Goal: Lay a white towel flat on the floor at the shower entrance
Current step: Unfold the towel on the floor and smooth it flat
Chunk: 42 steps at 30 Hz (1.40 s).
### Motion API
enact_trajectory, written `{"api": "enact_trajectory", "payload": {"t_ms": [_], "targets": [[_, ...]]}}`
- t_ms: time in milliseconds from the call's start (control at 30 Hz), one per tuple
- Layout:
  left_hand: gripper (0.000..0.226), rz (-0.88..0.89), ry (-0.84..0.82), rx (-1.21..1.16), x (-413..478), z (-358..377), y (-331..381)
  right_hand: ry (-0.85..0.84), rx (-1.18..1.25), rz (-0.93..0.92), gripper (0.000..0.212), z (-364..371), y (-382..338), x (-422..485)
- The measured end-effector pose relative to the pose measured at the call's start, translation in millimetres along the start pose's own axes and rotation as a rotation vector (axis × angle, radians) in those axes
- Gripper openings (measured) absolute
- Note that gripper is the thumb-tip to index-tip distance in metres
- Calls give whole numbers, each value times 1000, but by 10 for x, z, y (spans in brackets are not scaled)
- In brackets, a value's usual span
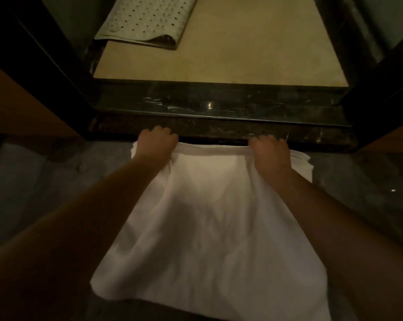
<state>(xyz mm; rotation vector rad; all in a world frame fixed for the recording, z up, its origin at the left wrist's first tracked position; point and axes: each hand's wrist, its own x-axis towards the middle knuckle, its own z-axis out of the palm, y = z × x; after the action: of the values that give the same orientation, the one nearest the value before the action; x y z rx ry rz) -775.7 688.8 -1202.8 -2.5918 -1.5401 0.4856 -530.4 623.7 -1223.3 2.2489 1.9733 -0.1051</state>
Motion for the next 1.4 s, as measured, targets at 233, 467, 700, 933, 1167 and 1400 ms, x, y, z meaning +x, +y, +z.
{"api": "enact_trajectory", "payload": {"t_ms": [233, 467, 700, 933, 1167, 1400], "targets": [[48, -213, 134, -393, -500, 217, -411, 183, 222, -368, 37, -294, -549, -287], [33, -347, 67, -505, -1222, 554, -345, 81, 117, -707, 41, -298, -1525, -587], [40, -606, 75, -709, -1599, 619, 2, -98, 10, -700, 35, -210, -2015, -727], [25, -839, 10, -933, -1670, 726, -13, -148, -80, -702, 46, -279, -2260, -668], [25, -778, 41, -907, -1701, 596, 66, -138, -202, -692, 42, -419, -2341, -665], [15, -582, 86, -932, -1702, 414, 194, -40, -387, -658, 35, -602, -1912, -539]]}}
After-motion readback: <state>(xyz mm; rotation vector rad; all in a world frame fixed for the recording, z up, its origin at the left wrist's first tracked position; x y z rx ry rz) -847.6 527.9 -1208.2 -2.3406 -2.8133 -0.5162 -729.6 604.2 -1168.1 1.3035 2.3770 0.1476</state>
